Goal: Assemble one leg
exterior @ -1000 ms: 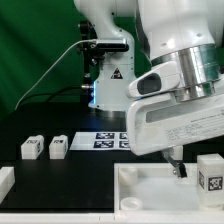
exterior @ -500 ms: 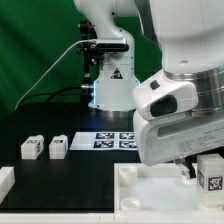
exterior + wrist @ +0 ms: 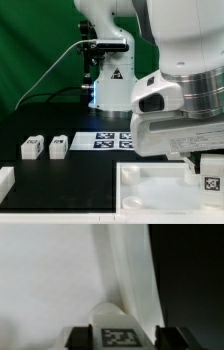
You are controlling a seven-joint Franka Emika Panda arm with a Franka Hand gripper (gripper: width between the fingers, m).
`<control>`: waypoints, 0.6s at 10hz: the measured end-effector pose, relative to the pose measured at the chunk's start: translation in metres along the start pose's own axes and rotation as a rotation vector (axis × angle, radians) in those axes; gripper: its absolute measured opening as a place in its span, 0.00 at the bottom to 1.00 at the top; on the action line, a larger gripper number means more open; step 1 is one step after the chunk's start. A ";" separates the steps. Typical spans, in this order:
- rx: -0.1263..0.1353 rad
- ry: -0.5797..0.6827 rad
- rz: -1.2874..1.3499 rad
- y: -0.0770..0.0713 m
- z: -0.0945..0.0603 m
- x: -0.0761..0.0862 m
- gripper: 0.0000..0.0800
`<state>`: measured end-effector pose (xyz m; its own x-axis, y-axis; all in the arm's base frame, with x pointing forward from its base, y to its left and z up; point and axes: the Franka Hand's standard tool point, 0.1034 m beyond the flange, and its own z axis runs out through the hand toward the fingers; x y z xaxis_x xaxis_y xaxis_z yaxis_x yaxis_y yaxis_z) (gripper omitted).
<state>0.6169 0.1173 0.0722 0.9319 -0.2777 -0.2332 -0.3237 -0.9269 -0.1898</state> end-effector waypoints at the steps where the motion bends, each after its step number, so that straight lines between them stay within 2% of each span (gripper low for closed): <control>1: 0.005 0.002 0.095 0.003 0.000 0.002 0.38; 3: 0.060 0.054 0.444 -0.003 0.002 0.004 0.38; 4: 0.100 0.059 0.605 -0.006 0.002 0.006 0.38; 5: 0.128 0.051 0.726 -0.007 0.002 0.008 0.38; 6: 0.140 0.045 0.813 -0.010 0.002 0.008 0.38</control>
Offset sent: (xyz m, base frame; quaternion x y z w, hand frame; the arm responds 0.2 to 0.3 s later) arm 0.0062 0.0035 -0.0012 0.0696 0.0565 0.4395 0.8938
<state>0.6268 0.1247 0.0703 0.4028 -0.8609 -0.3109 -0.9145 -0.3930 -0.0965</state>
